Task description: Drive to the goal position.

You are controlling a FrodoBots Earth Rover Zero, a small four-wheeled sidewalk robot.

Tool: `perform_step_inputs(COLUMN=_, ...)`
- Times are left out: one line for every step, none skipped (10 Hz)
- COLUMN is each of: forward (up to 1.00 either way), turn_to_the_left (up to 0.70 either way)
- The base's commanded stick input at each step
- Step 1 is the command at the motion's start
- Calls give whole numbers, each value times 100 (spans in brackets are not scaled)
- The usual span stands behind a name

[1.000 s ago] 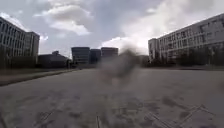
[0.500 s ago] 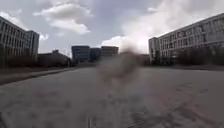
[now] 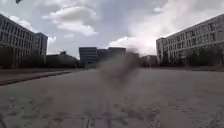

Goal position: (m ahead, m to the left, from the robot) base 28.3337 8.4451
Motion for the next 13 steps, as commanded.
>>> perform_step_inputs(forward=100, turn_to_the_left=0)
perform_step_inputs(forward=100, turn_to_the_left=0)
perform_step_inputs(forward=100, turn_to_the_left=0)
perform_step_inputs(forward=100, turn_to_the_left=0)
perform_step_inputs(forward=100, turn_to_the_left=0)
perform_step_inputs(forward=100, turn_to_the_left=0)
perform_step_inputs(forward=100, turn_to_the_left=0)
perform_step_inputs(forward=100, turn_to_the_left=0)
perform_step_inputs(forward=100, turn_to_the_left=0)
perform_step_inputs(forward=100, turn_to_the_left=0)
perform_step_inputs(forward=100, turn_to_the_left=8)
perform_step_inputs(forward=100, turn_to_the_left=31)
perform_step_inputs(forward=100, turn_to_the_left=40)
